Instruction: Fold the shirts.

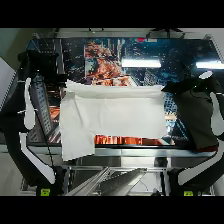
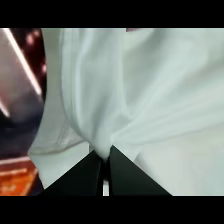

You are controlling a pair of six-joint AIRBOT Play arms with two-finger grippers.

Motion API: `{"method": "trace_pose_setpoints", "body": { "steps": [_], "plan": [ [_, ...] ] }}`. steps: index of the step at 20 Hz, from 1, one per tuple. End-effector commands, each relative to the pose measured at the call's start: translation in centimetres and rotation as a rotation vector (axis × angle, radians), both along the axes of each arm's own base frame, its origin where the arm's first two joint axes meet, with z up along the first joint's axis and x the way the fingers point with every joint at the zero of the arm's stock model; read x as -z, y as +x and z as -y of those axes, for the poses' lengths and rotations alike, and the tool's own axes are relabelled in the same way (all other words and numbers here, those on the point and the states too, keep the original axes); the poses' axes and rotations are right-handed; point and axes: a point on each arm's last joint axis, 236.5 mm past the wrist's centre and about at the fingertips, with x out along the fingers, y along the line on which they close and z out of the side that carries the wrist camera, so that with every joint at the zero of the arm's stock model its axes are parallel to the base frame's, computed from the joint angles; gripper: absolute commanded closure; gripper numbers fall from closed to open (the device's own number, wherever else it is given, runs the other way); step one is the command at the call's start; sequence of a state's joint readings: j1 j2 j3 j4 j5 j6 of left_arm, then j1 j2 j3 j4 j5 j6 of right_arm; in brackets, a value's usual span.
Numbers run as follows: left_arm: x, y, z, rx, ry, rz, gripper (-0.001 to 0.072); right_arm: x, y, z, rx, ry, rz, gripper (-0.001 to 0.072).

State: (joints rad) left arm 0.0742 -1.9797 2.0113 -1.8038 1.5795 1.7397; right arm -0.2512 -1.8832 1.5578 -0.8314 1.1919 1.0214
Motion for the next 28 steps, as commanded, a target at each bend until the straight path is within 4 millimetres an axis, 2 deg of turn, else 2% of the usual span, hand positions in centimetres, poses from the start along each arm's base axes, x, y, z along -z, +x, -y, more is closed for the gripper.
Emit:
{"method": "trace_pose_setpoints", "body": {
  "steps": [1, 5, 8, 10, 12, 16, 19, 20, 21, 22, 24, 26, 27, 28],
  "plan": [
    [1.8, -2.1, 0.0, -0.028, 0.063, -0.126, 0.0692, 2.3, -0.6, 0.1, -0.014, -0.028, -0.047, 0.0694],
    [2.9, -3.0, -0.7, -0.042, 0.105, -0.179, 0.0692, 3.0, -0.3, 0.3, -0.003, -0.032, -0.047, 0.0693],
    [4.4, -4.6, -0.7, -0.037, 0.106, -0.245, 0.0692, 3.0, 0.2, 0.5, 0.012, -0.042, -0.031, 0.0693],
    [5.3, -5.2, -1.7, -0.043, 0.137, -0.266, 0.0692, 3.0, 0.1, 0.5, 0.009, -0.039, -0.035, 0.0693],
    [5.4, -4.5, -2.8, -0.047, 0.183, -0.235, 0.0692, 3.0, 0.0, 0.4, 0.007, -0.038, -0.037, 0.0693],
    [5.5, -3.5, -1.9, -0.029, 0.174, -0.186, 0.0692, 2.8, 0.0, -0.1, 0.002, -0.037, -0.039, 0.0693],
    [5.2, -2.8, -1.2, -0.016, 0.175, -0.152, 0.0687, 1.7, 0.0, -0.7, -0.007, -0.055, -0.027, 0.0691],
    [4.9, -2.6, -1.2, -0.017, 0.175, -0.137, 0.0546, 1.3, 0.1, -0.4, 0.007, -0.078, -0.027, 0.0611],
    [4.3, -2.5, -1.2, -0.018, 0.175, -0.128, 0.0079, 0.8, 0.0, -0.1, 0.012, -0.102, -0.026, 0.0453],
    [3.7, -2.5, -1.3, -0.02, 0.176, -0.119, 0.0016, 0.1, -0.2, 0.5, 0.021, -0.13, -0.024, 0.0338],
    [1.9, -3.3, -1.8, -0.03, 0.175, -0.124, 0.0017, -1.6, -0.9, 2.0, 0.064, -0.19, -0.042, 0.0337],
    [-0.1, -4.7, -2.0, -0.033, 0.174, -0.135, 0.0018, -3.5, -2.5, 3.0, 0.068, -0.227, -0.075, 0.0336],
    [-0.8, -5.7, -2.3, -0.04, 0.173, -0.131, 0.0018, -4.1, -3.9, 3.3, 0.069, -0.233, -0.116, 0.0336],
    [-1.2, -7.6, -2.3, -0.037, 0.174, -0.152, 0.0018, -4.2, -5.7, 3.4, 0.067, -0.223, -0.167, 0.0337]
  ]
}}
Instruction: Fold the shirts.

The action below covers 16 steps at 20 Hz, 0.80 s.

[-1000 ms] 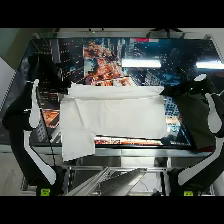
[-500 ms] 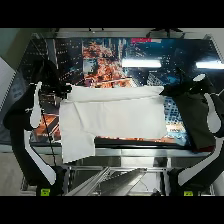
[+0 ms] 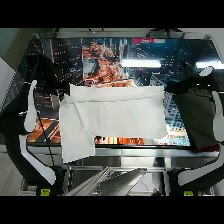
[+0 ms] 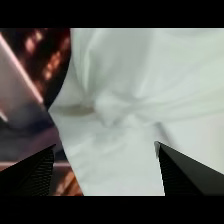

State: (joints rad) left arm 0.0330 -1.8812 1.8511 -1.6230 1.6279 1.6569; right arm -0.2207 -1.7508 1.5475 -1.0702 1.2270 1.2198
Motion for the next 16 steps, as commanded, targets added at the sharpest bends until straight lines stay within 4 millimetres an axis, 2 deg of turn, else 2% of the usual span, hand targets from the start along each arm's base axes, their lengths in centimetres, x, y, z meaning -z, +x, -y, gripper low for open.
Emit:
{"method": "trace_pose_setpoints", "body": {
  "steps": [1, 5, 7, 8, 10, 12, 14, 16],
  "plan": [
    [-1.8, -5.3, -0.4, -0.001, -0.004, -0.058, 0.0018, -0.9, -5.6, 1.2, 0.033, -0.019, -0.162, 0.0338],
    [0.4, -16.3, -1.0, -0.053, -0.03, -0.2, 0.0018, 2.3, -14.2, 0.3, 0.068, 0.033, -0.343, 0.0343],
    [2.0, -21.4, 0.0, -0.091, -0.1, -0.279, 0.0018, 3.5, -17.0, 0.4, 0.108, 0.042, -0.373, 0.0343],
    [2.7, -23.2, 0.5, -0.1, -0.129, -0.302, 0.0018, 4.1, -18.1, 0.2, 0.113, 0.05, -0.383, 0.0343],
    [3.8, -25.6, 1.5, -0.129, -0.184, -0.336, 0.0018, 5.1, -20.6, -0.3, 0.107, 0.062, -0.415, 0.0344],
    [4.6, -27.5, 2.5, -0.14, -0.231, -0.383, 0.0018, 6.0, -21.9, -0.6, 0.092, 0.069, -0.433, 0.0344],
    [5.7, -27.7, 3.9, -0.151, -0.29, -0.361, 0.0018, 6.5, -22.0, -0.9, 0.081, 0.075, -0.418, 0.0344],
    [7.2, -26.9, 4.7, -0.166, -0.319, -0.296, 0.0019, 6.6, -21.4, -1.1, 0.101, 0.086, -0.399, 0.0347]
  ]
}}
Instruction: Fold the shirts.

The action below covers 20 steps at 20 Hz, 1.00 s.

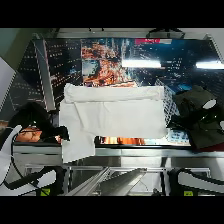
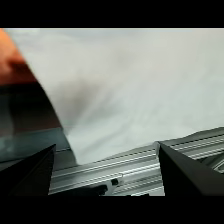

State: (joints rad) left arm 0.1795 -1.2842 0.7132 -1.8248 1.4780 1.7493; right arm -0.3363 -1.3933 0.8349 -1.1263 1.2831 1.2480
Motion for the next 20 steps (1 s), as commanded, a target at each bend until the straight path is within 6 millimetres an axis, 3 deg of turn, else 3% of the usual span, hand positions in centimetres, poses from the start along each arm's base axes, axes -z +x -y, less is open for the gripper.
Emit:
{"method": "trace_pose_setpoints", "body": {
  "steps": [1, 4, 6, 9, 11, 17, 18, 19, 20],
  "plan": [
    [2.2, 0.3, 1.4, -0.047, -0.044, 0.078, 0.0018, 0.6, -0.1, -0.4, 0.016, 0.012, 0.022, 0.0347],
    [2.4, 0.9, 1.3, -0.068, -0.049, 0.104, 0.002, 0.7, 0.2, -0.3, 0.022, 0.006, 0.033, 0.0347],
    [2.3, 0.7, 1.3, -0.065, -0.052, 0.097, 0.0116, 0.7, 0.3, -0.2, 0.016, 0.003, 0.041, 0.0347],
    [2.3, 0.7, 1.3, -0.065, -0.052, 0.097, 0.0116, 0.8, 0.7, -0.4, 0.016, 0.006, 0.056, 0.0347],
    [2.3, 0.5, 1.3, -0.061, -0.053, 0.088, 0.0116, 0.7, 0.9, -1.2, 0.025, 0.041, 0.057, 0.0347],
    [1.8, -0.3, 1.5, -0.036, -0.075, 0.06, 0.0116, 2.5, -1.4, -4.4, -0.027, 0.118, -0.018, 0.036],
    [1.8, -0.3, 1.5, -0.036, -0.074, 0.061, 0.0116, 2.4, -1.2, -4.9, -0.032, 0.135, -0.007, 0.0523],
    [2.0, 0.1, 1.5, -0.042, -0.07, 0.075, 0.0117, 2.0, -0.7, -5.4, -0.029, 0.161, 0.014, 0.0641],
    [2.2, 0.7, 1.5, -0.051, -0.066, 0.101, 0.0118, 1.7, -0.3, -5.8, -0.021, 0.183, 0.03, 0.0695]
  ]
}}
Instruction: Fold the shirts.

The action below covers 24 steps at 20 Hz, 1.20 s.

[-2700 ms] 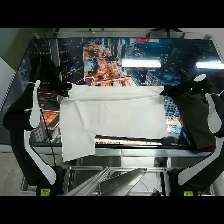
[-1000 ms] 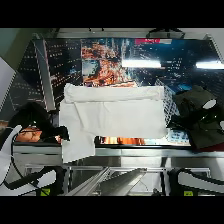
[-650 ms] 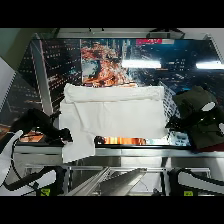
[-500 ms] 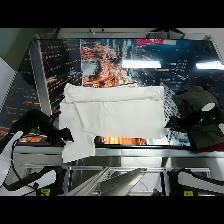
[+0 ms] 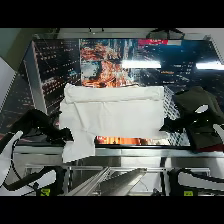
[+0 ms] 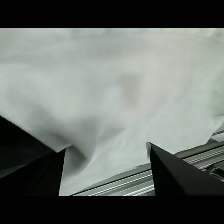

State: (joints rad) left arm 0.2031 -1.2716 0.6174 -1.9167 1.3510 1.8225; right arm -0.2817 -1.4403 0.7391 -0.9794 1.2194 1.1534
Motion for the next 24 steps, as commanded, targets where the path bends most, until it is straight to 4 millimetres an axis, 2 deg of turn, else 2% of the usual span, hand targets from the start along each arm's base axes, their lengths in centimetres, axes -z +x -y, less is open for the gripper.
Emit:
{"method": "trace_pose_setpoints", "body": {
  "steps": [1, 2, 3, 7, 10, 13, 15, 19, 21, 23, 24],
  "plan": [
    [0.3, 1.4, 0.5, -0.025, -0.008, 0.054, 0.012, -0.5, 0.9, -1.5, 0.012, 0.066, 0.039, 0.0693],
    [0.2, 2.1, 1.3, -0.028, -0.033, 0.083, 0.0336, -0.6, 1.0, -1.5, 0.013, 0.066, 0.04, 0.0693],
    [0.1, 2.3, 1.7, -0.009, -0.047, 0.1, 0.0684, -0.7, 0.9, -1.6, 0.011, 0.069, 0.038, 0.0693],
    [-0.4, 1.9, 2.3, 0.023, -0.068, 0.1, 0.0692, -1.7, 0.7, -1.8, -0.008, 0.086, 0.039, 0.0693],
    [-2.6, 2.4, 2.2, 0.032, -0.059, 0.188, 0.0693, -2.8, 1.0, -1.7, -0.009, 0.076, 0.076, 0.0693],
    [-6.3, 2.3, 1.3, 0.003, -0.047, 0.298, 0.0693, -4.4, 1.2, -0.8, 0.018, 0.077, 0.106, 0.0693],
    [-9.3, 2.4, 0.1, -0.034, -0.03, 0.373, 0.0693, -5.7, 1.4, 0.6, 0.072, 0.072, 0.127, 0.0693],
    [-17.2, 4.1, -2.4, -0.088, 0.057, 0.62, 0.0693, -8.8, 2.5, 4.2, 0.218, 0.028, 0.235, 0.0693],
    [-19.9, 5.1, -2.2, -0.056, 0.083, 0.717, 0.0693, -10.5, 3.5, 3.0, 0.201, 0.07, 0.319, 0.0693],
    [-21.1, 6.2, -1.2, 0.002, 0.072, 0.752, 0.0693, -11.6, 4.6, 1.0, 0.151, 0.106, 0.385, 0.0693],
    [-21.3, 7.2, -0.7, 0.03, 0.063, 0.758, 0.0693, -11.8, 5.5, 0.6, 0.138, 0.089, 0.417, 0.0693]
  ]
}}
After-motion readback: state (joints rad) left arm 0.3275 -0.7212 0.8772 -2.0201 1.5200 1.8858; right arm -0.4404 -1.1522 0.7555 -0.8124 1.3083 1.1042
